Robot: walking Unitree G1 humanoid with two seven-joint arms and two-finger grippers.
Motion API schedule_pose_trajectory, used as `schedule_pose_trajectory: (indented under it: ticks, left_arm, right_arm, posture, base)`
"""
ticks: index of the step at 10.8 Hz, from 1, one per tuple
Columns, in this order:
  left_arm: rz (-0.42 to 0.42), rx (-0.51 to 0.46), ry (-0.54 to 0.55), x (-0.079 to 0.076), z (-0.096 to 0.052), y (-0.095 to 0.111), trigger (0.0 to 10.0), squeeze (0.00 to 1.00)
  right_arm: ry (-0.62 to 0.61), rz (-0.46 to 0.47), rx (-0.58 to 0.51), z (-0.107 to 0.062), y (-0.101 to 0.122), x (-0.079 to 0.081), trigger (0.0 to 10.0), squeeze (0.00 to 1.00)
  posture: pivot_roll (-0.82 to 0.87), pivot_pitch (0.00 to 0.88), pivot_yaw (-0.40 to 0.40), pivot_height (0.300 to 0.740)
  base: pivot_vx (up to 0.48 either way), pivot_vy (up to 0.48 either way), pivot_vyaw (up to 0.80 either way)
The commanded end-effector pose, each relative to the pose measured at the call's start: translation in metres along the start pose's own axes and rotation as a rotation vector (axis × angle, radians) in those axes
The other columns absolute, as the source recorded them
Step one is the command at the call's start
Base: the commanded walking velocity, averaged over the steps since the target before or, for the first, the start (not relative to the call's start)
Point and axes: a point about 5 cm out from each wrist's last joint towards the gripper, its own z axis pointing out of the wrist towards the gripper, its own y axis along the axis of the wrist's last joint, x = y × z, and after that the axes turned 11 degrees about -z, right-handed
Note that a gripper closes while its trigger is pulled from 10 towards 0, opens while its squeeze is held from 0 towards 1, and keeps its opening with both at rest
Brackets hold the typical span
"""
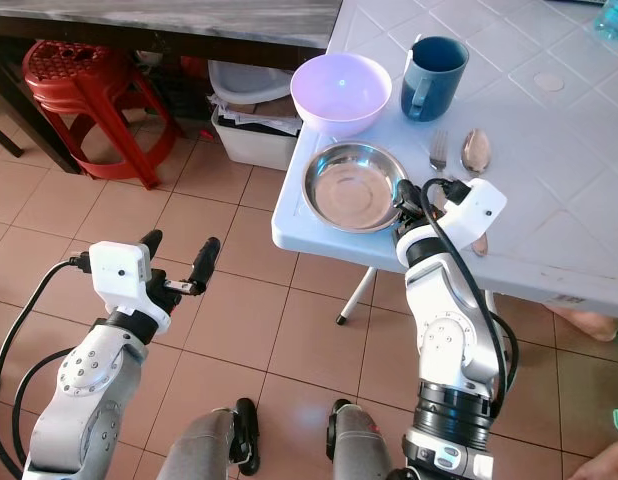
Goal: Setting the table
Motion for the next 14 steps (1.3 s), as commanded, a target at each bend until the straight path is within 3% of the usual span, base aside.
schedule_pose_trajectory:
  ticks: [1,2,3,7,12,13,14]
  left_arm:
    - [0.013,0.005,-0.008,-0.001,-0.002,0.001,10.0,0.0]
    - [0.012,0.006,-0.011,-0.001,-0.002,0.001,10.0,0.0]
    - [0.012,0.01,-0.015,-0.002,-0.003,0.001,10.0,0.0]
    - [0.011,0.021,-0.029,-0.002,-0.004,0.0,10.0,0.0]
    - [0.012,0.025,-0.041,-0.003,-0.003,0.0,10.0,0.0]
    - [0.013,0.024,-0.04,-0.002,-0.002,0.0,10.0,0.0]
    - [0.013,0.025,-0.041,-0.002,-0.003,0.0,10.0,0.0]
  right_arm:
    - [-0.116,0.036,0.205,-0.007,-0.041,-0.021,2.1,0.0]
    - [-0.129,0.053,0.217,-0.009,-0.042,-0.021,10.0,0.0]
    - [-0.123,0.053,0.219,-0.011,-0.043,-0.019,10.0,1.0]
    - [-0.082,0.063,0.215,-0.018,-0.035,0.0,10.0,1.0]
    - [-0.07,0.075,0.202,-0.012,-0.022,0.008,10.0,0.99]
    - [-0.07,0.067,0.208,-0.01,-0.022,0.008,7.8,0.0]
    - [-0.084,0.057,0.232,-0.008,-0.023,0.006,0.0,0.0]
  posture:
    - [0.03,0.266,0.067,0.74]
    - [0.03,0.267,0.065,0.74]
    - [0.03,0.268,0.064,0.74]
    - [0.02,0.273,0.065,0.74]
    - [0.02,0.268,0.063,0.74]
    - [0.03,0.267,0.062,0.74]
    - [0.03,0.269,0.063,0.74]
  base:
    - [0.0,0.0,0.0]
    - [0.0,0.0,0.0]
    - [0.0,0.0,0.0]
    - [0.0,0.0,0.0]
    - [0.0,0.0,0.0]
    - [0.0,0.0,0.0]
    - [0.0,0.0,0.0]
